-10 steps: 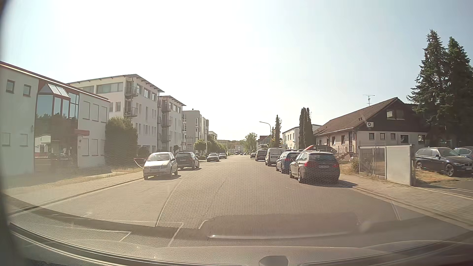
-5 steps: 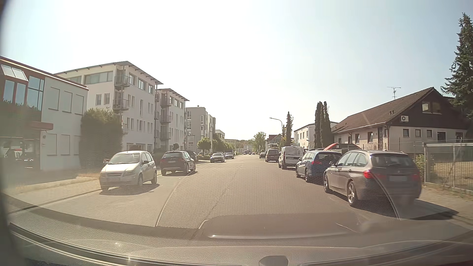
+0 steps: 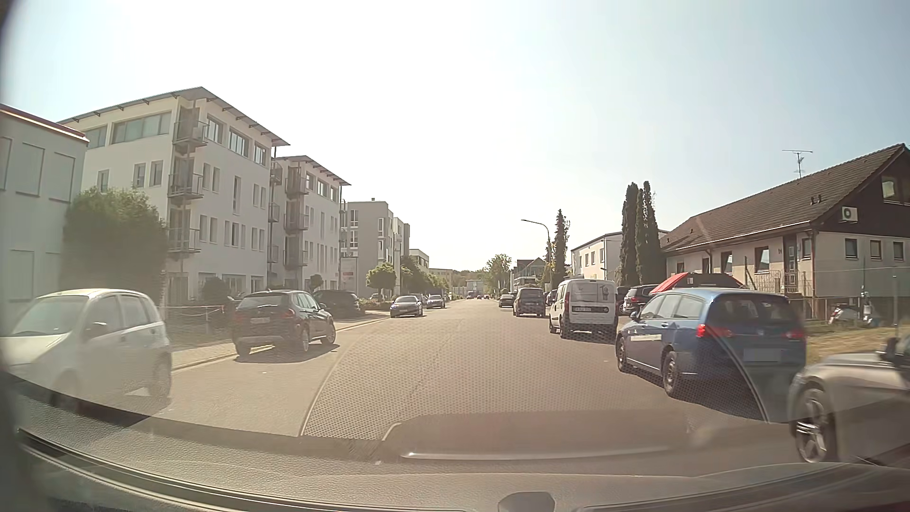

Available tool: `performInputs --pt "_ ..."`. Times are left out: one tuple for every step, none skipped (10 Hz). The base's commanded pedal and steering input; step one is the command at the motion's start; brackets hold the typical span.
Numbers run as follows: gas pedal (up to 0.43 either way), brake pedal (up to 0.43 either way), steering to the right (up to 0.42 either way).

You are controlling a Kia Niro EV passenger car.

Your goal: Follow the waypoints while adhering to traffic rules and regulations

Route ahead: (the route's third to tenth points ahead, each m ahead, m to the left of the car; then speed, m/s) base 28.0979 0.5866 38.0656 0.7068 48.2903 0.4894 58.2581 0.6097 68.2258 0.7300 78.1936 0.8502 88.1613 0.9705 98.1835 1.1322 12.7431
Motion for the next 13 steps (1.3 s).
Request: performInputs --pt "0.0 0.018 -0.002" --pt "0.0 0.018 -0.003" --pt "0.0 0.018 -0.003" --pt "0.0 0.018 -0.003" --pt "0.0 0.018 -0.003" --pt "0.0 0.018 -0.003" --pt "0.0 0.024 -0.003" --pt "0.0 0.018 -0.002" --pt "0.0 0.018 -0.002" --pt "0.0 0.018 -0.002" --pt "0.0 0.018 -0.002" --pt "0.0 0.018 -0.002" --pt "0.0 0.018 -0.002"
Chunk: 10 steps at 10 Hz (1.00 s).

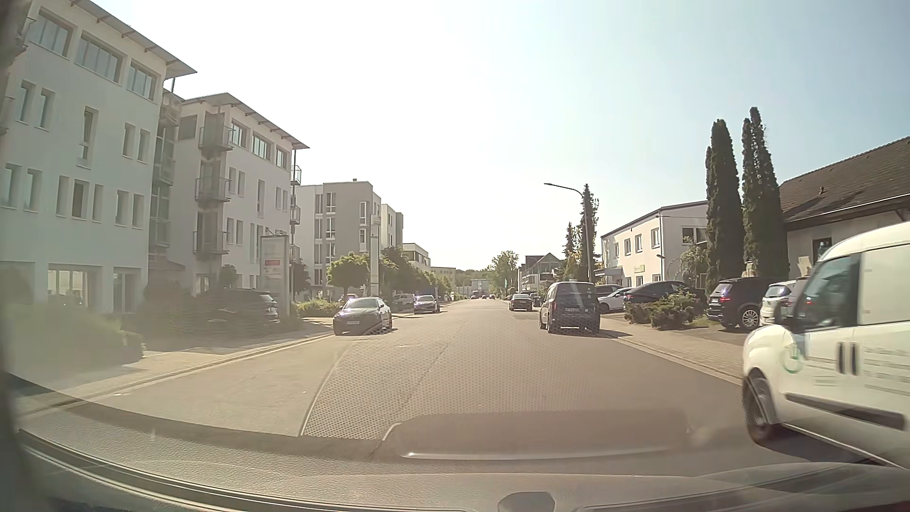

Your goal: Follow the waypoints while adhering to traffic rules and regulations

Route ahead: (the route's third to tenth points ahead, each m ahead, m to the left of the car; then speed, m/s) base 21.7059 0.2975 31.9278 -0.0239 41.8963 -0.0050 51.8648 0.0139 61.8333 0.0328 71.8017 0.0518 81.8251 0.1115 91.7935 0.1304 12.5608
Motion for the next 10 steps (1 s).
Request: performInputs --pt "0.0 0.018 -0.001" --pt "0.0 0.018 0.001" --pt "0.0 0.018 0.004" --pt "0.0 0.024 0.005" --pt "0.0 0.018 0.005" --pt "0.0 0.018 0.005" --pt "0.0 0.018 0.005" --pt "0.0 0.018 0.005" --pt "0.0 0.024 0.005" --pt "0.0 0.018 0.005"
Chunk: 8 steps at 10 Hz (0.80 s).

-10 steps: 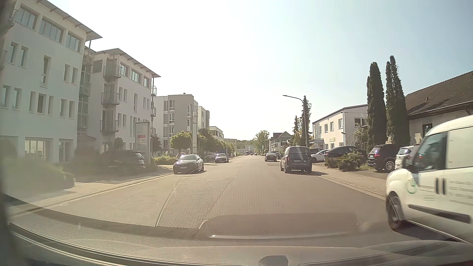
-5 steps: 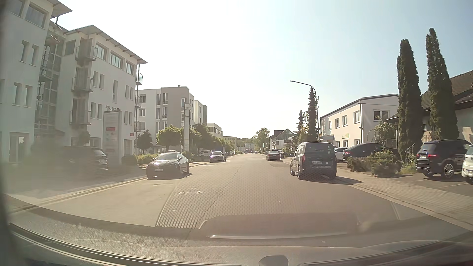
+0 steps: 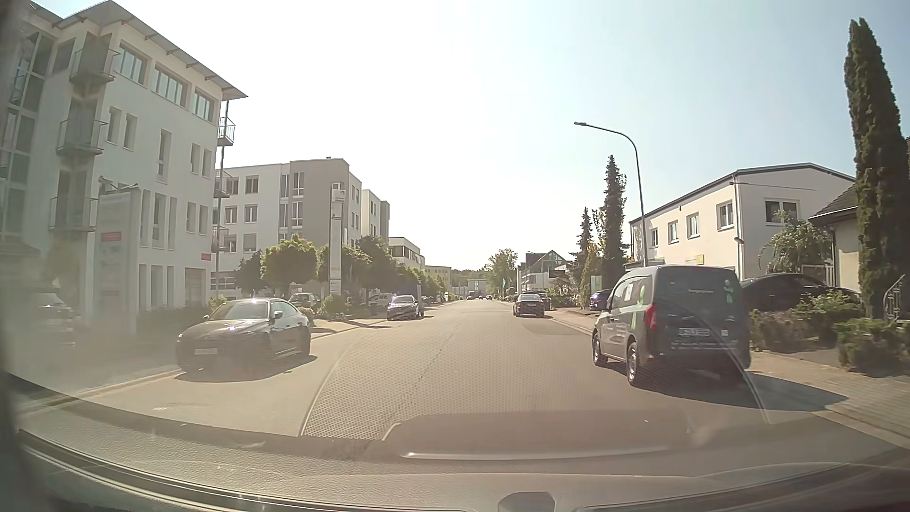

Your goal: Follow the waypoints while adhering to traffic rules and regulations

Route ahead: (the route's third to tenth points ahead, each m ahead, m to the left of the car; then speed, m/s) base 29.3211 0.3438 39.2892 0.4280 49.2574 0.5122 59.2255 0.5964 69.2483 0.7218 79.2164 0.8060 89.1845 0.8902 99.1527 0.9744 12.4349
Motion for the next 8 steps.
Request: performInputs --pt "0.0 0.018 0.005" --pt "0.0 0.024 0.004" --pt "0.0 0.018 0.002" --pt "0.0 0.018 0.001" --pt "0.0 0.018 0.001" --pt "0.0 0.018 0.001" --pt "0.0 0.018 0.001" --pt "0.0 0.018 0.001"
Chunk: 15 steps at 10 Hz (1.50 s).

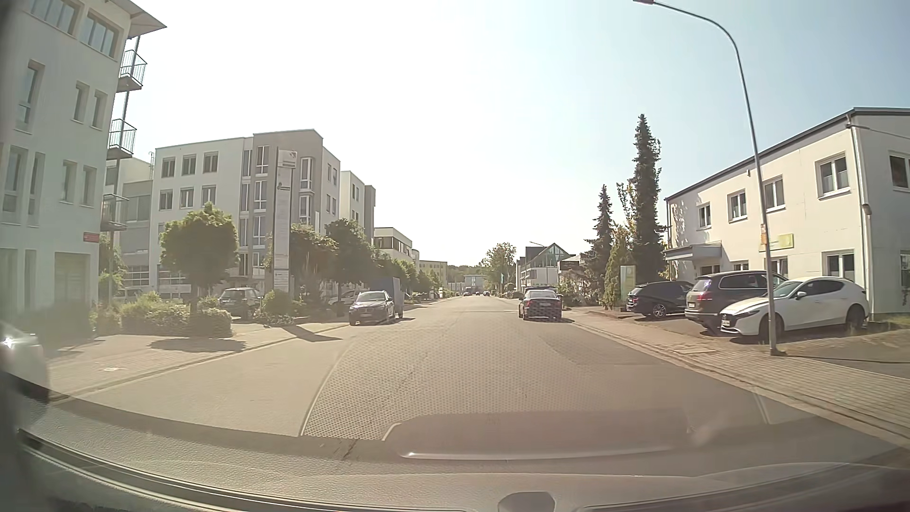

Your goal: Follow the waypoints while adhering to traffic rules and regulations

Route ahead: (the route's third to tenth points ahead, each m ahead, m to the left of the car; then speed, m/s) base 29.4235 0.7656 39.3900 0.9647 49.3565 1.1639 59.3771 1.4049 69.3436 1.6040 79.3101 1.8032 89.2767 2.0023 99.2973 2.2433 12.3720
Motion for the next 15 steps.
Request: performInputs --pt "0.0 0.018 0.001" --pt "0.0 0.018 0.001" --pt "0.0 0.018 0.001" --pt "0.0 0.018 0.0" --pt "0.0 0.018 -0.002" --pt "0.0 0.018 -0.007" --pt "0.0 0.018 -0.009" --pt "0.0 0.018 -0.009" --pt "0.0 0.024 -0.009" --pt "0.0 0.018 -0.009" --pt "0.0 0.018 -0.009" --pt "0.0 0.018 -0.009" --pt "0.0 0.018 -0.008" --pt "0.0 0.018 -0.006" --pt "0.0 0.018 -0.003"
